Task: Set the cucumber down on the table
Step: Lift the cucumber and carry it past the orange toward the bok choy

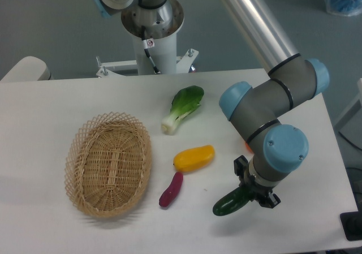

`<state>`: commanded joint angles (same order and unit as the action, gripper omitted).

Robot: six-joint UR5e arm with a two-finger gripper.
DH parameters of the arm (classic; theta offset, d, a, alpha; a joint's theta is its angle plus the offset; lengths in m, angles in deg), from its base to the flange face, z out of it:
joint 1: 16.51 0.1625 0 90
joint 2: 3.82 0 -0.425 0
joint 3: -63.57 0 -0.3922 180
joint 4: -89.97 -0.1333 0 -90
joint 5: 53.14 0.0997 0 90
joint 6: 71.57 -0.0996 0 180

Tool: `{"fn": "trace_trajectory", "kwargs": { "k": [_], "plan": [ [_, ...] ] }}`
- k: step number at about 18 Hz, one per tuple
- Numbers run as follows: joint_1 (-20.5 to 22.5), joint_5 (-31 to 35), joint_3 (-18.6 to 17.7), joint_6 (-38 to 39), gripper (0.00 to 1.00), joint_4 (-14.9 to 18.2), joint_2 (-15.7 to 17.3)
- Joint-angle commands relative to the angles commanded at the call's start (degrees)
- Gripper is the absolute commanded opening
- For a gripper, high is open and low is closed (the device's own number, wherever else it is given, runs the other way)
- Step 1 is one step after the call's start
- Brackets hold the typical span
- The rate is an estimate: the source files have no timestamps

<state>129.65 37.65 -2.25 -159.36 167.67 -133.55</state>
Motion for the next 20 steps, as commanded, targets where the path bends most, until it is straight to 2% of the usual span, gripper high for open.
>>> {"fn": "trace_trajectory", "kwargs": {
  "k": [4,8,14,19,20],
  "plan": [
    [3.1,0.3,-6.5,-8.6,0.10,-0.4,4.2],
    [8.6,1.3,-13.9,-20.9,0.10,-1.0,9.1],
    [14.6,1.5,-19.2,-32.4,0.11,-1.0,12.3],
    [17.8,1.5,-22.5,-37.3,0.11,-1.2,14.1],
    [18.7,1.5,-23.6,-38.2,0.11,-2.1,14.5]
  ]
}}
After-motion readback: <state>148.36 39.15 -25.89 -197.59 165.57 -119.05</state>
